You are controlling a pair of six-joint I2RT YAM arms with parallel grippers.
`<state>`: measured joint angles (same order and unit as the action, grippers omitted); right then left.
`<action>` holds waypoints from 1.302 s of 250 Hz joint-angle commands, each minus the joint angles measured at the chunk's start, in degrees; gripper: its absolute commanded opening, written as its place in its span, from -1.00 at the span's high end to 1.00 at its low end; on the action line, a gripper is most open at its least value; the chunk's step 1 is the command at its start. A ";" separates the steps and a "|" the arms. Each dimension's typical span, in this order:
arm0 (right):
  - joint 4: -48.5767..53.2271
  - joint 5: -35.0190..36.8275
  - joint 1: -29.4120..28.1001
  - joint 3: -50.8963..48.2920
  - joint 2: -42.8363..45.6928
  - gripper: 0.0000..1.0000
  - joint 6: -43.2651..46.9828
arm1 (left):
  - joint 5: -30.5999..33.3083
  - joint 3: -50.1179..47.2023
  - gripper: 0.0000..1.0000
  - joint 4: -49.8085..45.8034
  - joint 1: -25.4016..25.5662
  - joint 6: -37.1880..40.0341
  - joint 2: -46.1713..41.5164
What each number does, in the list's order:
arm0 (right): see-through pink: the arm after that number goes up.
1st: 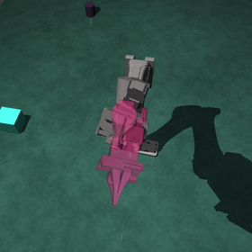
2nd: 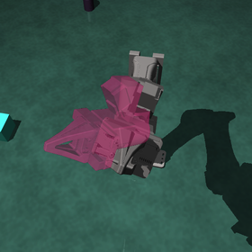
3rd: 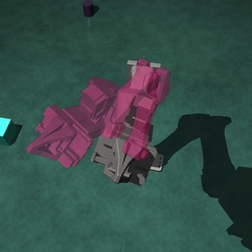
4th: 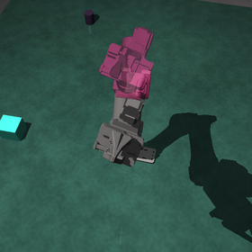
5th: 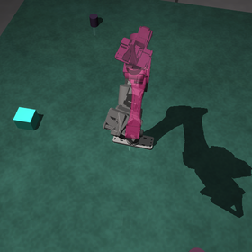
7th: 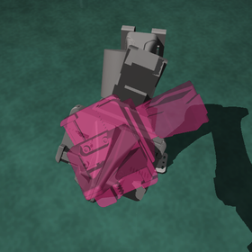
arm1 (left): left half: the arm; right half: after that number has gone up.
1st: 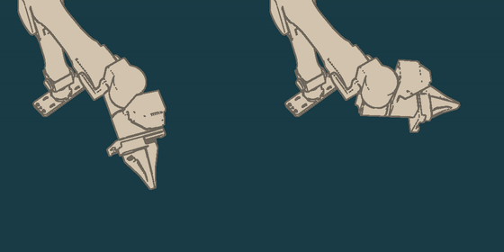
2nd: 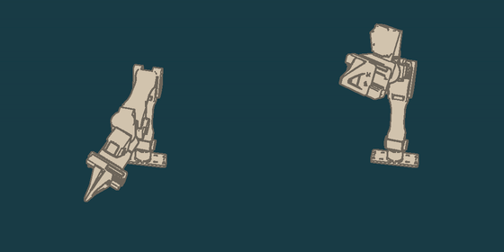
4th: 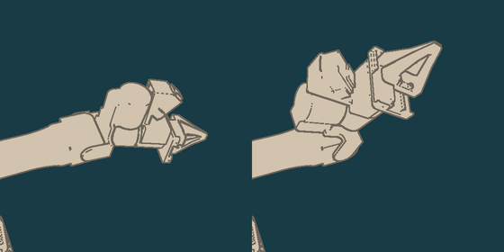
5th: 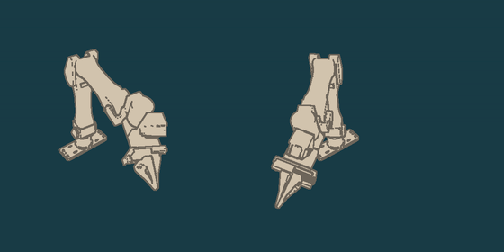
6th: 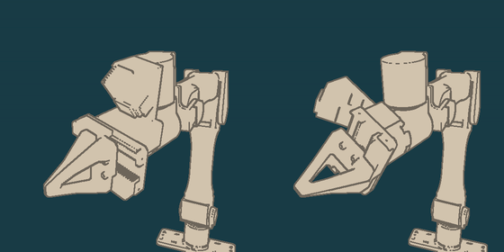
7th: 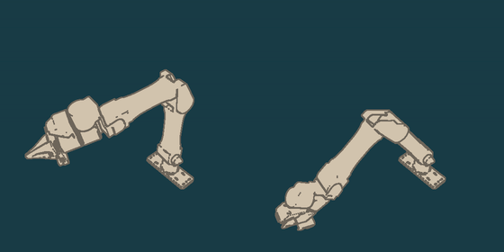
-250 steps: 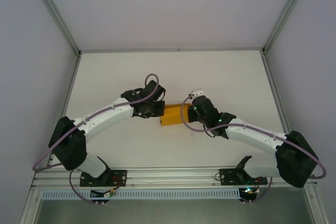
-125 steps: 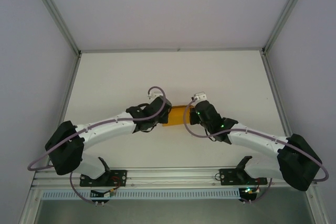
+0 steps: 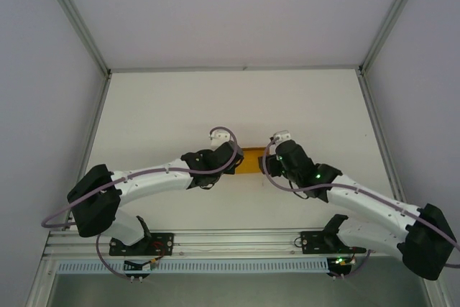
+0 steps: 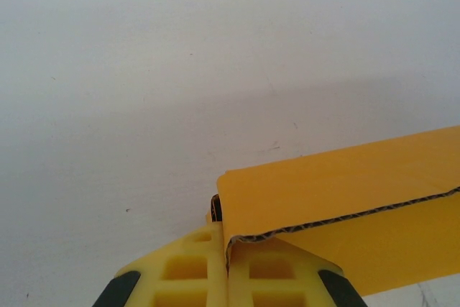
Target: Assemble paper box
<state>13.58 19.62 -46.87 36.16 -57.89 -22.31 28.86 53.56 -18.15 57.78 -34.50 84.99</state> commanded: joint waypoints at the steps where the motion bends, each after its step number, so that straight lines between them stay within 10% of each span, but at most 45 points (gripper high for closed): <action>1: 2.81 -0.77 0.24 4.08 1.46 -0.38 -3.29 | -6.26 -4.09 1.00 -10.14 1.63 0.66 2.90; 204: 1.40 -12.50 8.01 1.33 -11.17 0.29 -11.43 | -7.39 -2.03 0.77 -7.40 2.08 5.50 -0.38; 326: -7.69 -10.53 6.75 -6.61 -12.08 0.41 -12.13 | -10.18 0.98 -0.69 -14.31 1.91 10.23 -4.99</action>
<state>2.85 9.63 -38.65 34.83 -68.03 -35.05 24.40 53.91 -27.38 58.76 -26.44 80.38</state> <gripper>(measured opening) 0.307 0.743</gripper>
